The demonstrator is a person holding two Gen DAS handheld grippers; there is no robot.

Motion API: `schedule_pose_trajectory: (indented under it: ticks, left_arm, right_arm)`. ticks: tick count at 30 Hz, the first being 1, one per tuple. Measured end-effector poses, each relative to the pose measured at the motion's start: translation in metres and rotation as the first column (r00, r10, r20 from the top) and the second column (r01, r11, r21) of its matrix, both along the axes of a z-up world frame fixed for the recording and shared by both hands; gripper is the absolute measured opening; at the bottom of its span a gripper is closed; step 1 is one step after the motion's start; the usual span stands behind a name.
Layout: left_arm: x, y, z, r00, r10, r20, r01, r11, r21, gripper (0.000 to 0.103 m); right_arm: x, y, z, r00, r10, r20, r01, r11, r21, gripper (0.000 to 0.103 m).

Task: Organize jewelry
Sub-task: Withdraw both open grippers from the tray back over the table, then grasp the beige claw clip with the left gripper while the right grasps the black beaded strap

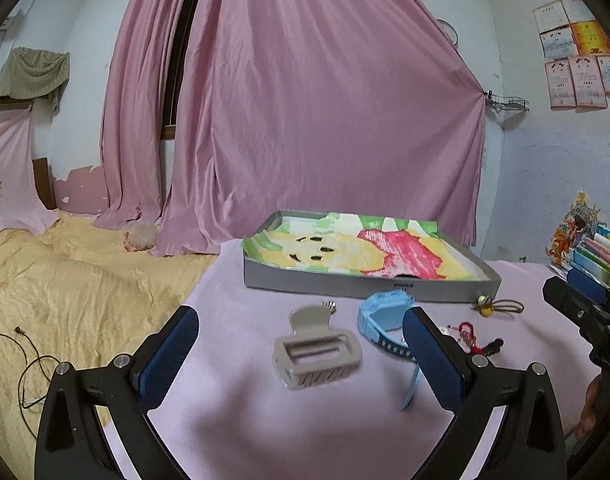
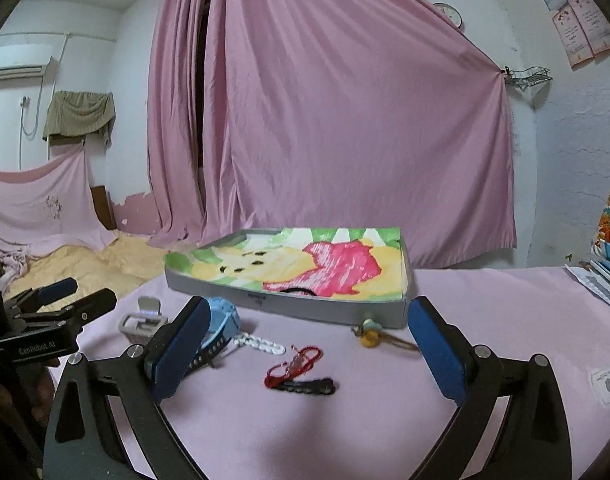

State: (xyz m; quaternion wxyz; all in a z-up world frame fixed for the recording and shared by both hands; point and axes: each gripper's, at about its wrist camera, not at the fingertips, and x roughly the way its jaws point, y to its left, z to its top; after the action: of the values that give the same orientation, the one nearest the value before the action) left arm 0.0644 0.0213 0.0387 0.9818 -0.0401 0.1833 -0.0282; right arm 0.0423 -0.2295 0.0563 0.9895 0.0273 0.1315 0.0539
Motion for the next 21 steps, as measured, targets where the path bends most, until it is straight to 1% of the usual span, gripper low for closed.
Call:
schedule_pose_trajectory:
  ticks: [3, 5, 9, 13, 15, 17, 19, 21]
  left_arm:
    - [0.000, 0.002, -0.006, 0.999, -0.009, -0.031, 0.009, 1.000, 0.000, 0.102]
    - [0.003, 0.005, -0.011, 0.997, -0.024, -0.067, 0.023, 1.000, -0.014, 0.102]
    - [0.007, 0.006, -0.019, 0.993, -0.039, -0.112, 0.036, 0.999, -0.030, 0.102]
    - [0.013, 0.004, -0.024, 0.988, -0.044, -0.150, 0.042, 0.999, -0.017, 0.102]
    - [0.018, 0.003, -0.025, 0.982, -0.047, -0.183, 0.045, 0.999, -0.014, 0.102]
    - [0.025, 0.002, -0.026, 0.975, -0.052, -0.214, 0.050, 0.999, -0.015, 0.102]
    - [0.031, 0.002, -0.027, 0.970, -0.047, -0.239, 0.046, 0.999, -0.008, 0.102]
    - [0.037, 0.001, -0.029, 0.963, -0.044, -0.265, 0.046, 0.999, 0.002, 0.102]
  right_arm:
    - [0.000, 0.003, -0.006, 1.000, -0.002, -0.027, 0.002, 1.000, -0.012, 0.097]
    - [0.001, 0.004, -0.010, 0.999, -0.011, -0.049, 0.010, 1.000, -0.018, 0.097]
    - [0.005, 0.005, -0.017, 0.995, -0.034, -0.089, 0.031, 0.999, -0.026, 0.097]
    - [0.015, 0.006, -0.022, 0.988, -0.038, -0.150, 0.030, 0.998, -0.055, 0.097]
    - [0.025, 0.007, -0.024, 0.976, -0.034, -0.215, 0.013, 0.995, -0.097, 0.097]
    - [0.032, 0.008, -0.025, 0.964, -0.013, -0.266, -0.020, 0.992, -0.121, 0.097]
    - [0.042, 0.006, -0.027, 0.947, 0.017, -0.322, -0.060, 0.991, -0.123, 0.097]
    - [0.051, 0.004, -0.030, 0.929, 0.057, -0.366, -0.102, 0.989, -0.105, 0.097]
